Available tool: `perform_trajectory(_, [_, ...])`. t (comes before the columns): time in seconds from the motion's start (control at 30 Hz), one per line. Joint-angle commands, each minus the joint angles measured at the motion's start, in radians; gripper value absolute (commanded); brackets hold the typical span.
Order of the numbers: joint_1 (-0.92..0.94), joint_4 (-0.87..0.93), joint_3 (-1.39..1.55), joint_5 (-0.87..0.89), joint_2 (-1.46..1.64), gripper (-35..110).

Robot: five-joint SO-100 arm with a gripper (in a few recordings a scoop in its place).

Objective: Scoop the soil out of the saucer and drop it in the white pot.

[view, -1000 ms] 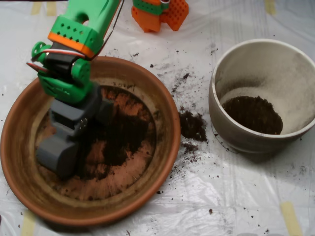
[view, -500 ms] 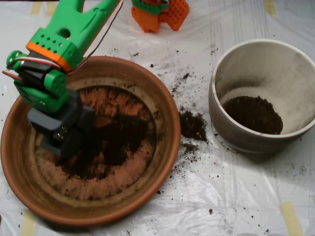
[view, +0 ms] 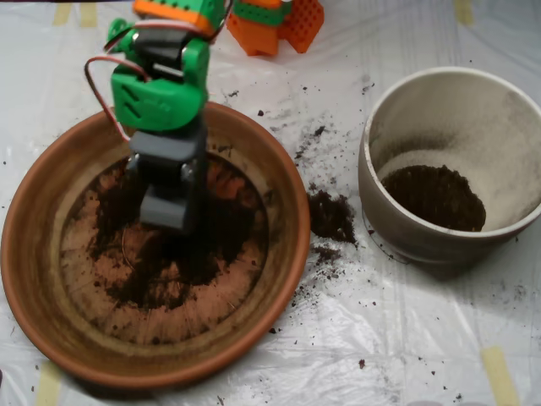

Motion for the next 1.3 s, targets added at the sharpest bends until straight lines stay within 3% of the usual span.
perform_trajectory(0.0, [-0.087,-0.017,0.095,-0.037,0.345,-1])
perform_trajectory(0.27, [-0.27,0.101,0.141,-0.058,0.64,-1])
perform_trajectory(0.53, [-0.377,0.212,0.003,-0.034,0.715,-1])
perform_trajectory(1.27, [-0.85,0.653,-0.936,-0.06,0.057,-1])
